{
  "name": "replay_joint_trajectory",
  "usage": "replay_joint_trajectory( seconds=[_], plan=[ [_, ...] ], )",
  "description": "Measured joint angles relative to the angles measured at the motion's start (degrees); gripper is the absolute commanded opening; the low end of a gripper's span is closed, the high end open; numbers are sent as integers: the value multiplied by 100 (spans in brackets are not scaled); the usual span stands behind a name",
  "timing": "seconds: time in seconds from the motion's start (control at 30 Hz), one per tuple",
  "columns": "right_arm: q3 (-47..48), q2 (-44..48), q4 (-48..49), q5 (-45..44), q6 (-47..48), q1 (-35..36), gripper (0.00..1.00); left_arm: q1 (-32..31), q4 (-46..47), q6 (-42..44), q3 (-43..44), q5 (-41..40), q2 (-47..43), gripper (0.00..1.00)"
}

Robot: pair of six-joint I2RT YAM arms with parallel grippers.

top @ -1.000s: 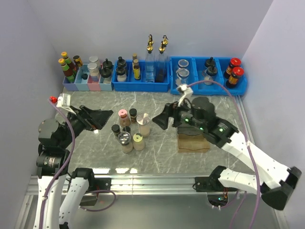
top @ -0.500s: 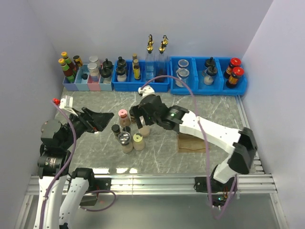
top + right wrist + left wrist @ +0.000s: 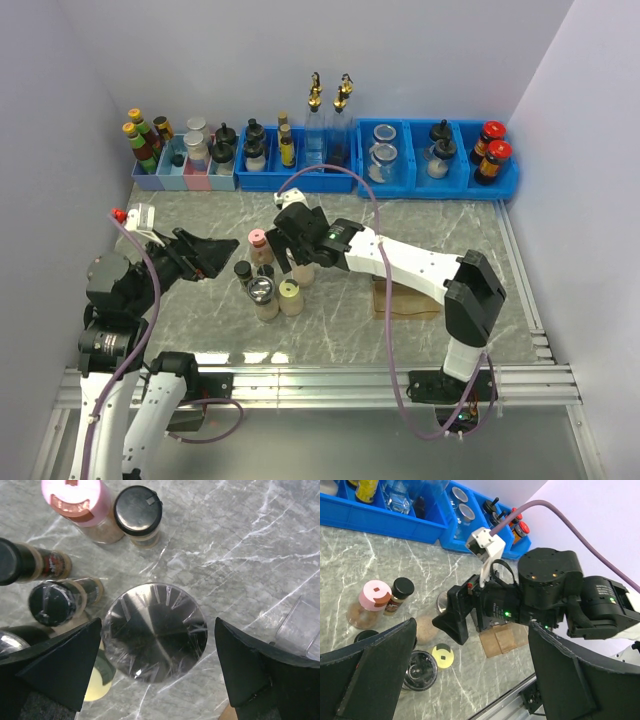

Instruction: Organize the condiment bottles

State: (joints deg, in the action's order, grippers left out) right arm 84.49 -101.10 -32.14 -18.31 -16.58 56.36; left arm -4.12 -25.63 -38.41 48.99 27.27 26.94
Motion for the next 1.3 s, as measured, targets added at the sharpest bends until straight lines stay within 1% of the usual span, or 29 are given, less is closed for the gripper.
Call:
replay_joint_trajectory(
  seconds=[0.07, 0.13, 0.17, 0.2, 0.23, 0.33, 0.37, 0.4, 0.43, 0.47, 0.57, 0.67, 0.8, 0.9, 1.0, 1.13, 1.3],
  plan=[
    [4, -59, 0, 42, 0, -33, 99, -7, -20, 9, -2, -17, 0, 99],
    [4, -120, 0, 87, -2, -70, 95, -11, -42, 11, -2, -17, 0, 99],
    [4, -149, 2, 114, -2, -92, 87, -11, -42, 13, -7, -17, 0, 99],
    [4, -179, 2, 138, 4, -111, 82, -11, -42, 17, -13, -17, 0, 99],
    [4, -203, 11, 155, -9, -129, 71, -11, -44, 24, -22, -20, -2, 99],
    [4, -225, 68, 192, -70, -162, 47, -26, -50, 26, -57, -17, -2, 99],
    [4, -225, 70, 181, -79, -166, 28, -33, -50, 26, -81, -17, -7, 99],
    [2, -225, 70, 157, -101, -173, 19, -35, -55, 26, -101, -17, -7, 99],
    [-7, -219, 68, 125, -142, -177, 5, -37, -59, 26, -109, -17, -7, 99],
    [-20, -199, 66, 90, -164, -184, 0, -37, -61, 26, -116, -15, -7, 99],
    [-181, 26, 17, -35, -254, -243, 0, -37, -63, 26, -118, -15, -7, 99],
    [-343, 551, -157, -179, -354, -431, 0, -39, -61, 26, -118, -15, -7, 99],
    [-339, 1399, -317, -374, -424, -1049, 0, -44, -46, 24, -120, -11, -4, 99],
    [-267, 1777, -411, -640, -470, -1631, 0, -44, -35, 24, -120, -9, 0, 99],
    [-264, 1902, -581, -887, -503, -2199, 0, -44, -35, 24, -120, -9, 31, 99],
    [-542, 1961, -662, -796, -507, -2892, 0, -48, -35, 17, -120, -7, 83, 99],
    [-916, 1965, -719, -603, -479, -3434, 0, -48, -35, 7, -120, 9, 120, 99]
  ],
)
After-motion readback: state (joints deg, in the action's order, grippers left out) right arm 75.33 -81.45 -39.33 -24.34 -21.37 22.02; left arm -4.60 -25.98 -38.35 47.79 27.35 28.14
